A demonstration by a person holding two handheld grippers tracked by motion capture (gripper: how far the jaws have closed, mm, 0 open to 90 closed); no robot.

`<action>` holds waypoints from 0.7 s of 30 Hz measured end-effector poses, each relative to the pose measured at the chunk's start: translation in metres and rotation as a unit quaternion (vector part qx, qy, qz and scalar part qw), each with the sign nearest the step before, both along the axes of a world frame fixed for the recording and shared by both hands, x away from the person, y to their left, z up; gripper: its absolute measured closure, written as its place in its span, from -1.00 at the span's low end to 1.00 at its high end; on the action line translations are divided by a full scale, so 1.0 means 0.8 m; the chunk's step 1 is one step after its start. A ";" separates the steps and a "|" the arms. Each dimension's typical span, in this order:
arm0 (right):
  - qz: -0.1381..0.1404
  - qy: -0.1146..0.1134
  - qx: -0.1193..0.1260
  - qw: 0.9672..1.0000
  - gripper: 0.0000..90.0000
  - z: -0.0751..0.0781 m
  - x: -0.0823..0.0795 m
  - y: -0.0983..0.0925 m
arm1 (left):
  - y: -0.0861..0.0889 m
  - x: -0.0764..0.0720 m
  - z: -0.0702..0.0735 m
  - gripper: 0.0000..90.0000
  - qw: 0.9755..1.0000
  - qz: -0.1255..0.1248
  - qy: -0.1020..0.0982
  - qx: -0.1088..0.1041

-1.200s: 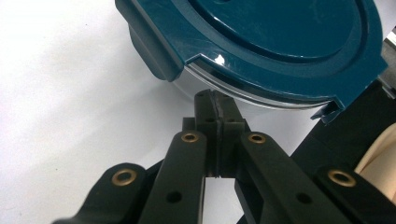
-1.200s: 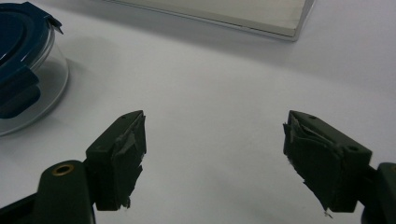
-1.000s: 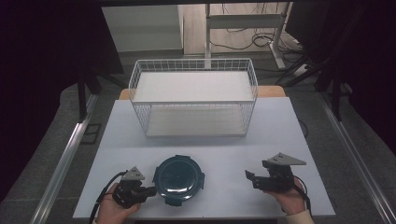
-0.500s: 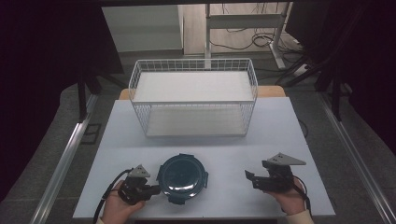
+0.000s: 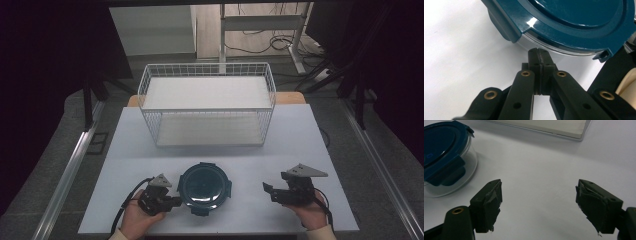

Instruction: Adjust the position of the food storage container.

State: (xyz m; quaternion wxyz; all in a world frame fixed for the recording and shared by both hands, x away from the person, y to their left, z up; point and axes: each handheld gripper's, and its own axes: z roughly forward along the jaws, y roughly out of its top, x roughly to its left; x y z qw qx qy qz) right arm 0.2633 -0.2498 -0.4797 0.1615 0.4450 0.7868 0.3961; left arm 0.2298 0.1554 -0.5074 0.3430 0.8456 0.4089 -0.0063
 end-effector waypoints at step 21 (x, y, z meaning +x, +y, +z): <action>-0.003 -0.004 0.003 1.000 -0.53 0.002 -0.001 -0.004 | -0.035 0.024 0.002 1.00 0.999 -0.030 0.001 -0.022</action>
